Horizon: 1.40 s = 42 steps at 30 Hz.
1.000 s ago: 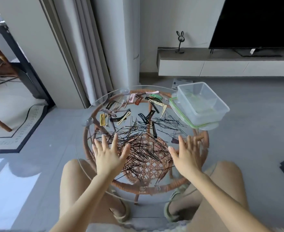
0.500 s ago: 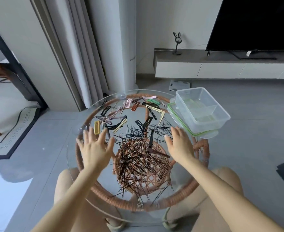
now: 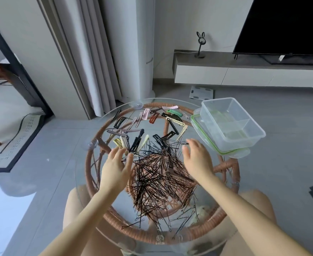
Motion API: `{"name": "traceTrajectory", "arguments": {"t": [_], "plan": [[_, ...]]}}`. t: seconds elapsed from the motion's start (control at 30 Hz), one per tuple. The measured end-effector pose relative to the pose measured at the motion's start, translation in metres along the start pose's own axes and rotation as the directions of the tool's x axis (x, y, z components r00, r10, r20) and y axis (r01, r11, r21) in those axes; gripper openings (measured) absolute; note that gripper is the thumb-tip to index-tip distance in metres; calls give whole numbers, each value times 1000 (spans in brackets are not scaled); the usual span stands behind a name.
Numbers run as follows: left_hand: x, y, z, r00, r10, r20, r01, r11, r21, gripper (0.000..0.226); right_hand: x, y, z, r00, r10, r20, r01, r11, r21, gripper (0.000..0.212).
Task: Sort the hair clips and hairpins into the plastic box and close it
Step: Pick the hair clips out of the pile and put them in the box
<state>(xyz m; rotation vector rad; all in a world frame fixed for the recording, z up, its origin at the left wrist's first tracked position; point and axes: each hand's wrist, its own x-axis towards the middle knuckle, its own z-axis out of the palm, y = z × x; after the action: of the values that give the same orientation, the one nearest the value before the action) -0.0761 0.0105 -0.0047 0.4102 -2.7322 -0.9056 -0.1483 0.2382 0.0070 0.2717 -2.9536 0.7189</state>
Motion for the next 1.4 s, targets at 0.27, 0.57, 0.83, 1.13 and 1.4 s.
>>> {"name": "traceTrajectory", "arguments": {"t": [0.27,0.57,0.83,1.13,1.4], "plan": [[63,-19,-7,997,-72,-36,76,986,151,49,-22,-19,8,983,-163,89,169,983,-73,40],[147,-41,-4,996,-83,34,75,977,199,58,119,-28,-7,992,-89,-90,90,996,4,37],[207,-46,17,978,4,210,-74,941,330,65,216,-3,40,972,144,183,-107,974,-201,64],[171,-19,17,884,285,371,-308,952,2,55,156,-25,68,950,-118,288,182,961,-209,53],[113,3,4,829,380,412,-245,907,-344,38,69,-49,19,882,-299,364,306,951,38,43]]}}
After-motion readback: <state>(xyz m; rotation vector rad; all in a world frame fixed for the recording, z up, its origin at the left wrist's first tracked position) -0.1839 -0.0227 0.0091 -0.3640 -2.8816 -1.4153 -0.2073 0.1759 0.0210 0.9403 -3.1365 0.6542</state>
